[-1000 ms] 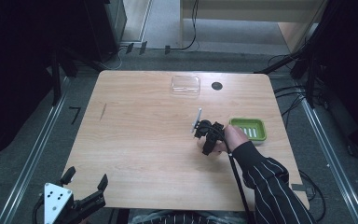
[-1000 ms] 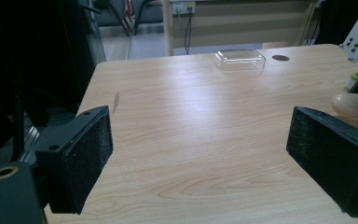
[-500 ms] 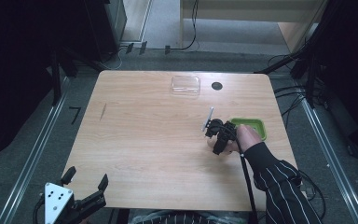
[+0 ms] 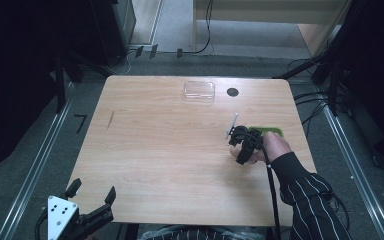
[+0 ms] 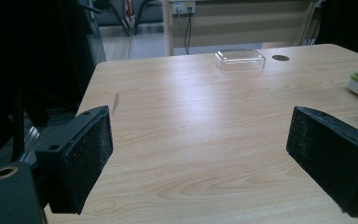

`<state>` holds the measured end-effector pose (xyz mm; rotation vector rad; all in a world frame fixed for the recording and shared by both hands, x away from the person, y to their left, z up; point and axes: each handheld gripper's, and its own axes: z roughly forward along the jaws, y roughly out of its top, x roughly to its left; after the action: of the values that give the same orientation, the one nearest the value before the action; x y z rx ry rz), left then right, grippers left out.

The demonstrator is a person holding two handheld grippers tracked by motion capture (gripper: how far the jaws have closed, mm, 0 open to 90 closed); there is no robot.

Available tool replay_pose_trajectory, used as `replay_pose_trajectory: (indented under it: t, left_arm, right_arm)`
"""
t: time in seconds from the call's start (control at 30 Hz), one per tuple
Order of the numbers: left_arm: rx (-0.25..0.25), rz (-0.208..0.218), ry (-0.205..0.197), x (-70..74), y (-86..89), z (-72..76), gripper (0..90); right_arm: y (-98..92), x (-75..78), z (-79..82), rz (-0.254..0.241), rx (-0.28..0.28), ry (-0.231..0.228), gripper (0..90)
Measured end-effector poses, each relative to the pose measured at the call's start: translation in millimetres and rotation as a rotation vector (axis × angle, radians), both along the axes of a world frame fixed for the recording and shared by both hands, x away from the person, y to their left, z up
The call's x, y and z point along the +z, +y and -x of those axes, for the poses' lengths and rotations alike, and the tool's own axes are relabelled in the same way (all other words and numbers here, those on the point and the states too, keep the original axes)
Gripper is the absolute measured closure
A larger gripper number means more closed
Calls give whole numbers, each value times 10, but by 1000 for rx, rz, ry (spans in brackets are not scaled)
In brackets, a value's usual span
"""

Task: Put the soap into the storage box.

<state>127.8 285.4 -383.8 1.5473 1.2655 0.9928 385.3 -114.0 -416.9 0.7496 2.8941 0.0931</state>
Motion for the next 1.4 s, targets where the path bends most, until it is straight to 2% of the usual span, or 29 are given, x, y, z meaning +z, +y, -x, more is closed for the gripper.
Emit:
replay_pose_trajectory:
  t: [0.97, 1.4]
  left_arm:
    - [0, 2, -1, 1, -1, 1, 72]
    - [0, -2, 0, 1, -2, 0, 72]
  right_arm:
    - [-375, 114, 0, 19, -33, -20, 341]
    - [-522, 108, -50, 31, -21, -23, 341]
